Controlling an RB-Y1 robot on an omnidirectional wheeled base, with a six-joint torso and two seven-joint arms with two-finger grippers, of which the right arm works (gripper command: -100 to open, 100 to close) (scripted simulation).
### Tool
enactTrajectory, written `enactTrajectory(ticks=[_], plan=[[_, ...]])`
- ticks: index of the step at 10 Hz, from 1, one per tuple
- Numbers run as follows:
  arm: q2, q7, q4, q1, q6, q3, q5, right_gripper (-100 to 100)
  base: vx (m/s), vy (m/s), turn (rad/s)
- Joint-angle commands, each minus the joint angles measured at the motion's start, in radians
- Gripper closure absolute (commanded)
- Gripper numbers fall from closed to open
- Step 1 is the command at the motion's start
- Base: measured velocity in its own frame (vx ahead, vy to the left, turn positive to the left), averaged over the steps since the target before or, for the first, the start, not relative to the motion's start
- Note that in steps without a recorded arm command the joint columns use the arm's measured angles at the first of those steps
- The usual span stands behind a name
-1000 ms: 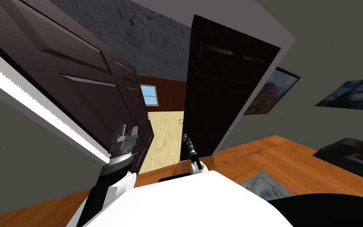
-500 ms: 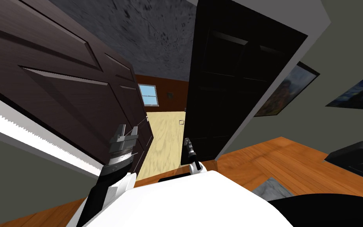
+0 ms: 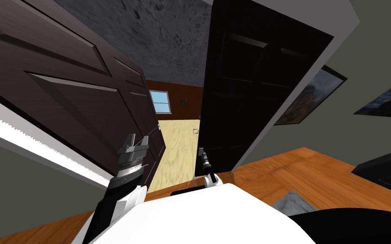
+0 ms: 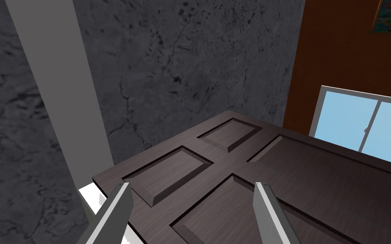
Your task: Push the door open
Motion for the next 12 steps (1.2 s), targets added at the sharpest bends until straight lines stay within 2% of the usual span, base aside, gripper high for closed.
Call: enactTrajectory(ticks=[1,2,7,10,11,12], plan=[[0.000,-0.001,-0.002,-0.001,-0.002,-0.001,0.000,100,0.000,0.000,0.000],[-0.016,0.003,0.001,0.000,0.000,-0.012,-0.007,100,0.090,0.041,-0.026],[-0.049,0.014,0.002,0.000,-0.002,-0.048,-0.026,100,0.168,0.053,-0.036],[-0.067,0.023,0.003,0.000,-0.003,-0.078,-0.042,100,0.177,0.049,-0.098],[-0.061,0.020,0.029,-0.017,-0.014,-0.078,-0.047,-100,-0.034,0.107,-0.097],[-0.061,0.020,0.029,-0.017,-0.014,-0.078,-0.047,-100,-0.185,0.096,-0.054]])
